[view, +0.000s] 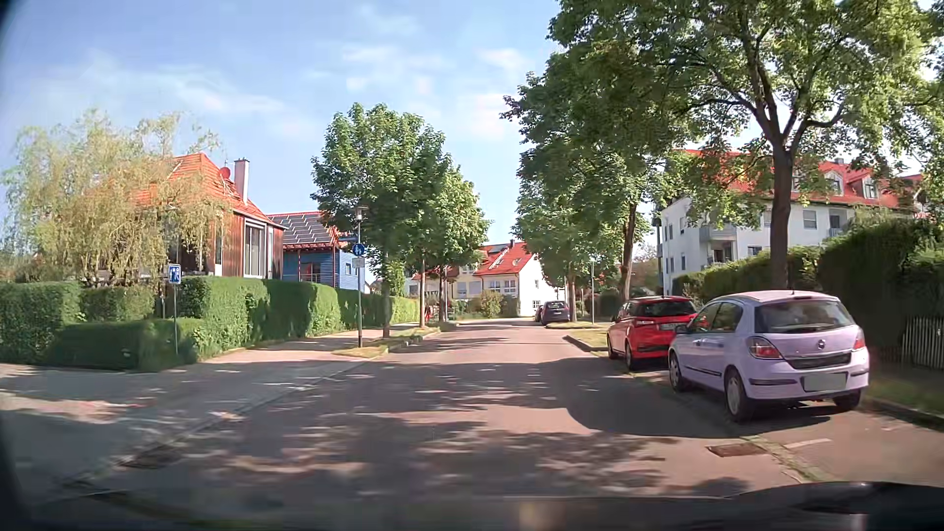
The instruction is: Follow the waypoints while adhering to traffic rules and regulations
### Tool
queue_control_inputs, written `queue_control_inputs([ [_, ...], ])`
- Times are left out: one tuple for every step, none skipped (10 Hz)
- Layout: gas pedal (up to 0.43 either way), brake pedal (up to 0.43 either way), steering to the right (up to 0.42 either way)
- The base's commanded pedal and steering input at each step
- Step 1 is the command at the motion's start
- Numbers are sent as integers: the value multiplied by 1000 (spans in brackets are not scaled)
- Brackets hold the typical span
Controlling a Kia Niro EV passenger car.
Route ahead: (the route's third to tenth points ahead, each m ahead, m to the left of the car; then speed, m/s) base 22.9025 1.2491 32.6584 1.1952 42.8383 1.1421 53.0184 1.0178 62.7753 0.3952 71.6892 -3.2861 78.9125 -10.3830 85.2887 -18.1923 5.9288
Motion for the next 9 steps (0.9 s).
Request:
queue_control_inputs([
  [67,0,1],
  [67,0,1],
  [47,0,1],
  [8,0,1],
  [0,0,1],
  [0,0,1],
  [0,0,1],
  [0,0,2],
  [0,0,2],
])
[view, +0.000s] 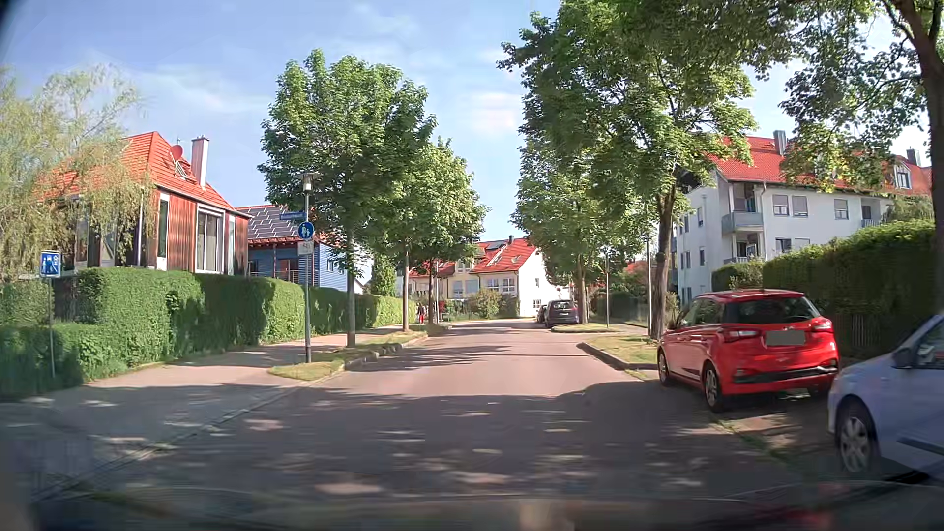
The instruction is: Follow the waypoints while adhering to traffic rules and regulations
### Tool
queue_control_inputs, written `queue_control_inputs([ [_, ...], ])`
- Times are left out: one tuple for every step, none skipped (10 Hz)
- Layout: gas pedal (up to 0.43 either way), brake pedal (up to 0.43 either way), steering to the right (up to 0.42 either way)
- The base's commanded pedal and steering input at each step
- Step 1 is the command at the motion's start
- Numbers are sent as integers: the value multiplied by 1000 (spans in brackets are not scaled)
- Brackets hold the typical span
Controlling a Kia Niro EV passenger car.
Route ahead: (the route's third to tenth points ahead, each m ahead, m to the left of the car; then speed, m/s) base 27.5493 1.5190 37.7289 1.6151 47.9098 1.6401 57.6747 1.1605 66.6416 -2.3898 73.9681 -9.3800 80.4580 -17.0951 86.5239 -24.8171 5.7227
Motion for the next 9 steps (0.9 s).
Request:
queue_control_inputs([
  [0,0,3],
  [0,0,3],
  [0,0,3],
  [0,0,3],
  [0,0,3],
  [0,0,3],
  [0,0,3],
  [0,0,2],
  [0,0,0],
])
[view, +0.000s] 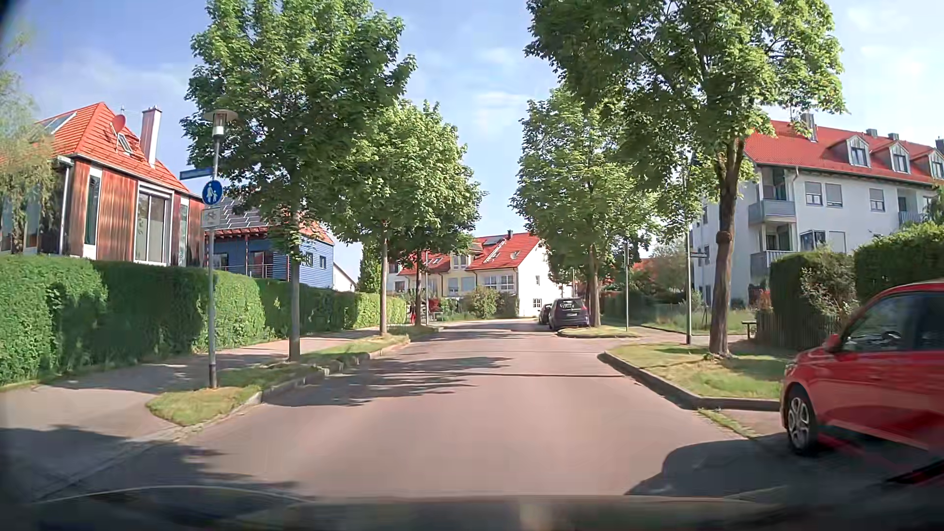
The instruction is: Follow the waypoints while adhering to traffic rules and regulations
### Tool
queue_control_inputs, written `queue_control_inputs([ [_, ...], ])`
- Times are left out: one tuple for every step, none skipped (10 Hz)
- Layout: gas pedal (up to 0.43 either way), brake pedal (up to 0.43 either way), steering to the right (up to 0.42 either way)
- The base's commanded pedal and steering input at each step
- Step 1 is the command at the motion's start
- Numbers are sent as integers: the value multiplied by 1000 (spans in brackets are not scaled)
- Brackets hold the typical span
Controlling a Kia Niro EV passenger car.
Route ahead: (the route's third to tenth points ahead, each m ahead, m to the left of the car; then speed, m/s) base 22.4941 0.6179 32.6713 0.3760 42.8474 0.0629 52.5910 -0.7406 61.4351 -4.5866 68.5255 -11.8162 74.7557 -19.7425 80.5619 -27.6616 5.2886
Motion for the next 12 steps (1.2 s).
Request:
queue_control_inputs([
  [0,0,0],
  [0,0,-3],
  [0,0,-3],
  [0,0,-3],
  [0,0,-3],
  [0,0,-3],
  [0,55,-3],
  [0,55,-3],
  [0,98,-3],
  [20,104,-3],
  [20,104,-3],
  [28,85,-3],
])
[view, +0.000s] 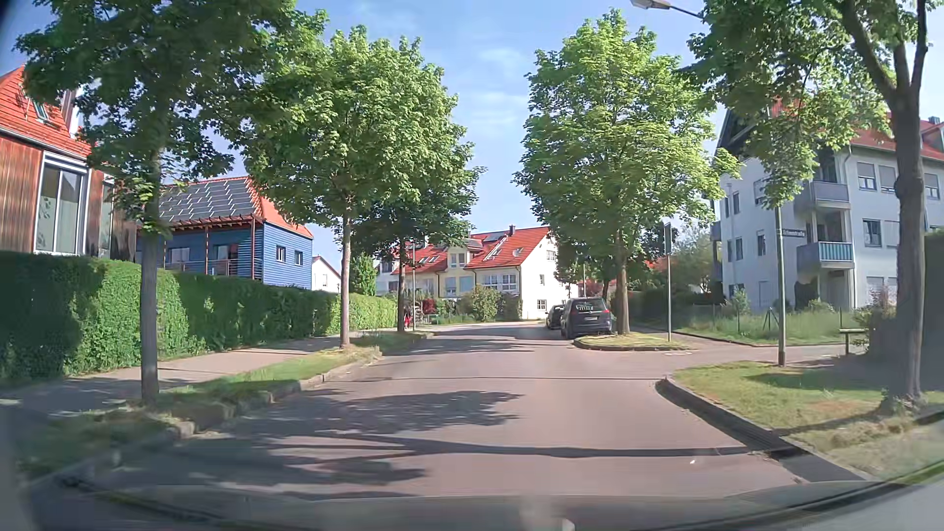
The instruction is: Follow the waypoints while adhering to traffic rules and regulations
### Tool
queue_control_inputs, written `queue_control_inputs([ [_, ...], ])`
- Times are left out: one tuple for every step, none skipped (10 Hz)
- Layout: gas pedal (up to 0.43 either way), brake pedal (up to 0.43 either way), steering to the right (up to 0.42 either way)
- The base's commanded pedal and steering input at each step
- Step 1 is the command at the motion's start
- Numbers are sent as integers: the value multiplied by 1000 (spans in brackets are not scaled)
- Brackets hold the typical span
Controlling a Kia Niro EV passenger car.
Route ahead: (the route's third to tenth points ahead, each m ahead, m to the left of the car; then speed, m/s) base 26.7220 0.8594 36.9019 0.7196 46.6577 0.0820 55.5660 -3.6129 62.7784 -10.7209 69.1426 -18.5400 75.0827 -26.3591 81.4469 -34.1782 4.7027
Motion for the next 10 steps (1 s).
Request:
queue_control_inputs([
  [39,0,-3],
  [39,0,-3],
  [39,0,-3],
  [39,0,-4],
  [39,0,-3],
  [39,0,-3],
  [39,18,-3],
  [39,12,-3],
  [39,0,-3],
  [39,0,-3],
])
